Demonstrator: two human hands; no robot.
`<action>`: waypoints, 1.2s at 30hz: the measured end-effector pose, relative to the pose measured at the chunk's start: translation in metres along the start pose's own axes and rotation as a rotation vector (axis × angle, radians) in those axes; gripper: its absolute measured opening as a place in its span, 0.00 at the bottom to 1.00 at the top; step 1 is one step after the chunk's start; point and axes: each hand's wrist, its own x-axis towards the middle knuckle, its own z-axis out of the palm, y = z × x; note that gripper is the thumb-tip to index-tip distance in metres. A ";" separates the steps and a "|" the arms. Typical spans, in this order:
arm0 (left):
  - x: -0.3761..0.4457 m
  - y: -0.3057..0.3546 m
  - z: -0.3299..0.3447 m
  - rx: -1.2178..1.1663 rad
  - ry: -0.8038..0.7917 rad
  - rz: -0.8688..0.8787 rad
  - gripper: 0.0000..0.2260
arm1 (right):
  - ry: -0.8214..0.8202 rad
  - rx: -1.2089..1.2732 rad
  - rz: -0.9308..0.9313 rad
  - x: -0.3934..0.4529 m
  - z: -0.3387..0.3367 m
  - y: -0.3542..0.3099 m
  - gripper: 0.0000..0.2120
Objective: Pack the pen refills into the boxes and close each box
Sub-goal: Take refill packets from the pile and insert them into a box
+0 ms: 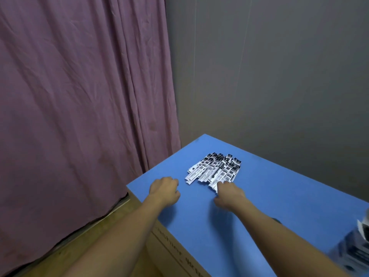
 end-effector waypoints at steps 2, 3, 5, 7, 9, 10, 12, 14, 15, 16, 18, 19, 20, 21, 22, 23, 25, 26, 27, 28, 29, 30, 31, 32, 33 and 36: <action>0.019 0.011 -0.002 -0.034 0.056 0.054 0.17 | 0.064 -0.003 -0.011 0.012 0.002 0.002 0.19; 0.028 0.016 -0.002 -0.063 0.081 0.078 0.17 | 0.092 0.003 -0.018 0.018 0.003 0.003 0.18; 0.044 0.025 -0.003 -0.107 0.110 0.129 0.18 | 0.137 0.021 -0.026 0.026 0.009 0.008 0.17; 0.061 0.030 -0.002 -0.115 0.127 0.182 0.18 | 0.179 0.052 -0.017 0.032 0.016 0.014 0.15; 0.077 0.033 0.000 -0.123 0.141 0.212 0.18 | 0.202 0.088 0.007 0.036 0.023 0.021 0.14; 0.084 0.034 0.002 -0.139 0.145 0.213 0.17 | 0.214 0.101 0.018 0.039 0.027 0.025 0.14; 0.094 0.036 0.007 -0.164 0.145 0.218 0.17 | 0.232 0.104 0.040 0.043 0.031 0.031 0.14; 0.101 0.037 0.013 -0.198 0.132 0.222 0.17 | 0.222 0.121 0.065 0.043 0.033 0.036 0.13; 0.105 0.039 0.015 -0.207 0.128 0.227 0.16 | 0.226 0.131 0.074 0.043 0.034 0.038 0.13; 0.108 0.041 0.017 -0.204 0.125 0.236 0.16 | 0.236 0.143 0.084 0.044 0.035 0.041 0.13; 0.117 0.049 0.017 -0.198 0.128 0.255 0.15 | 0.266 0.182 0.106 0.047 0.035 0.046 0.14; 0.122 0.053 0.017 -0.213 0.130 0.259 0.14 | 0.284 0.205 0.123 0.048 0.036 0.047 0.15; 0.126 0.058 0.018 -0.238 0.129 0.259 0.14 | 0.299 0.227 0.143 0.048 0.037 0.047 0.15; 0.130 0.063 0.019 -0.263 0.126 0.262 0.14 | 0.309 0.242 0.162 0.048 0.039 0.047 0.15; 0.134 0.069 0.021 -0.282 0.119 0.266 0.14 | 0.313 0.254 0.181 0.049 0.042 0.046 0.15; 0.138 0.075 0.022 -0.298 0.109 0.268 0.13 | 0.311 0.266 0.199 0.050 0.043 0.045 0.15; 0.146 0.084 0.026 -0.323 0.085 0.258 0.13 | 0.312 0.286 0.235 0.053 0.045 0.043 0.15; 0.152 0.088 0.027 -0.329 0.077 0.245 0.13 | 0.317 0.295 0.252 0.054 0.045 0.043 0.14; 0.157 0.092 0.028 -0.329 0.071 0.230 0.13 | 0.322 0.309 0.269 0.056 0.045 0.043 0.14; 0.163 0.095 0.030 -0.332 0.071 0.215 0.13 | 0.329 0.326 0.287 0.058 0.045 0.044 0.14; 0.169 0.098 0.033 -0.339 0.067 0.202 0.13 | 0.333 0.342 0.307 0.060 0.045 0.045 0.14; 0.176 0.101 0.036 -0.345 0.062 0.186 0.14 | 0.333 0.356 0.326 0.061 0.044 0.047 0.15; 0.182 0.104 0.039 -0.346 0.048 0.166 0.15 | 0.335 0.368 0.341 0.063 0.043 0.048 0.15; 0.188 0.106 0.042 -0.346 0.033 0.143 0.17 | 0.339 0.383 0.352 0.064 0.043 0.050 0.16; 0.193 0.109 0.045 -0.348 0.015 0.120 0.19 | 0.344 0.397 0.360 0.066 0.042 0.051 0.16; 0.204 0.114 0.051 -0.350 -0.019 0.080 0.23 | 0.340 0.424 0.381 0.069 0.043 0.057 0.17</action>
